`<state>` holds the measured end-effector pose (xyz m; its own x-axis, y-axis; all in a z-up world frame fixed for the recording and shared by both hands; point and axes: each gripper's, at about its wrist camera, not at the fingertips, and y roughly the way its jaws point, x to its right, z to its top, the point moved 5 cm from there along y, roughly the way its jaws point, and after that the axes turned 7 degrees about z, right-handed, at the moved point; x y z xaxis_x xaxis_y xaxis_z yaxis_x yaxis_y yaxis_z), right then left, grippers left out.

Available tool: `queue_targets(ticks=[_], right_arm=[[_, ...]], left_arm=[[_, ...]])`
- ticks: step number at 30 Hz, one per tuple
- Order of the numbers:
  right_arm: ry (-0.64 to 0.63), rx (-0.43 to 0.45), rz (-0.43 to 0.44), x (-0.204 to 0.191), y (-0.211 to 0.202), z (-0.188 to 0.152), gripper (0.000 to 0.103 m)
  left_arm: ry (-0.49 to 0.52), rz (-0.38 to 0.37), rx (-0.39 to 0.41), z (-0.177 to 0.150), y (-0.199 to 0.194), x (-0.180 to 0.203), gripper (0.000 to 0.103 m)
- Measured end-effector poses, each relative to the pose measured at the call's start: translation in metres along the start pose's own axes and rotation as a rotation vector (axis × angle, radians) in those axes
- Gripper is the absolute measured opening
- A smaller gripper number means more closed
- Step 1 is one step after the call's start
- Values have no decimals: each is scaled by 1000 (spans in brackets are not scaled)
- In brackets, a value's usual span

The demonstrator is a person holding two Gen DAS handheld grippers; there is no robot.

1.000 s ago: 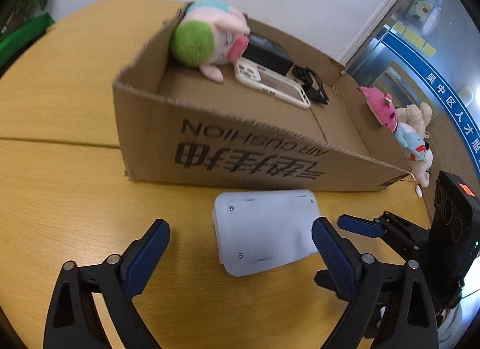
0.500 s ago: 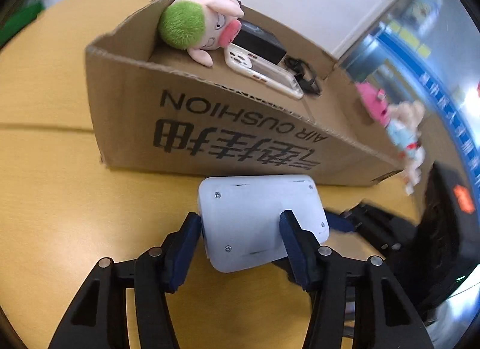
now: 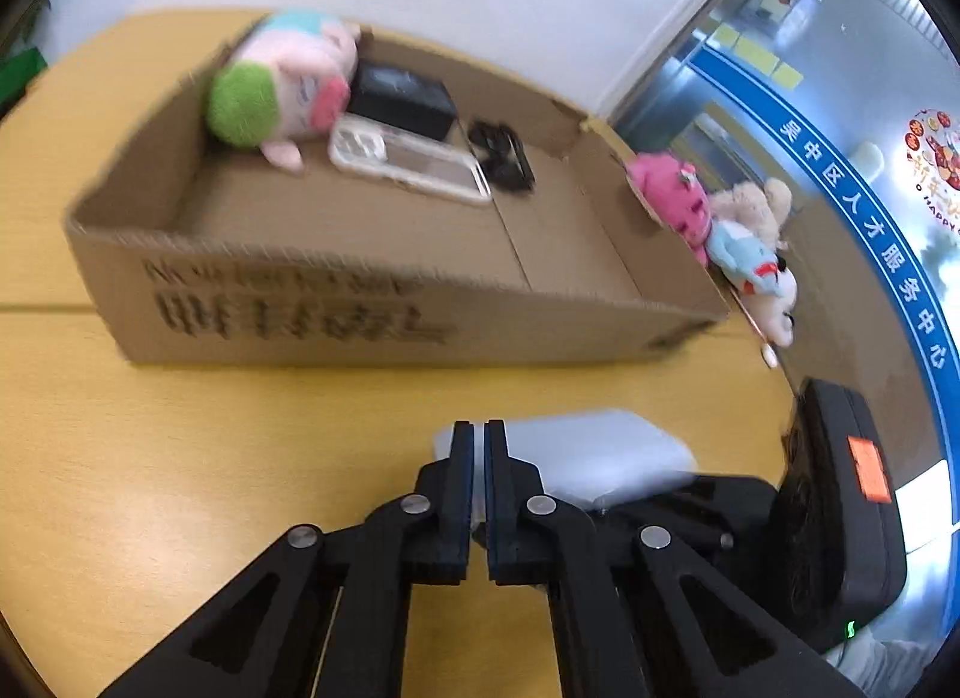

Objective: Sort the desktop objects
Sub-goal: 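Reach the left gripper to the white power bank and grasp it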

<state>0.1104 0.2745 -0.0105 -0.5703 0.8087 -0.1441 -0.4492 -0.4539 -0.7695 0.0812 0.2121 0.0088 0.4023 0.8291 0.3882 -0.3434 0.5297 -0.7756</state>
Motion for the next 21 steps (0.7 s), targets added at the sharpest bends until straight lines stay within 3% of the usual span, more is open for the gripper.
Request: queue_targets(ticks=[3,5,7,8,11,13,15,21], right_arm=[[28,-1,-1,12,-10,-13,18],[47,-24,1,18,-17,-25,27],[76,-52,19,23,-28,-39,46],[91,-69,35,26,-33,-47,49],[115,-85,86,30,-53,-64,51],[141,-64,97,39,-67,-64,62],[176,-19,73,54,-76,-58,71],[256,-3,111,93,-56,-39,72]], left_arm=[[-17,1,-22,-10,7,-2,1],[-36,-19,-31,-16,8,-4,1],[-42,-21,-34,-19,8,-4,2],[-47,-31,-39,-20,8,-3,3],[-60,-60,-58,-19,13,0,21],[-77,-79,-57,-17,18,3,47],[-95,-106,-55,-11,25,5,57],[-135,-147,-128,3,59,10,59]])
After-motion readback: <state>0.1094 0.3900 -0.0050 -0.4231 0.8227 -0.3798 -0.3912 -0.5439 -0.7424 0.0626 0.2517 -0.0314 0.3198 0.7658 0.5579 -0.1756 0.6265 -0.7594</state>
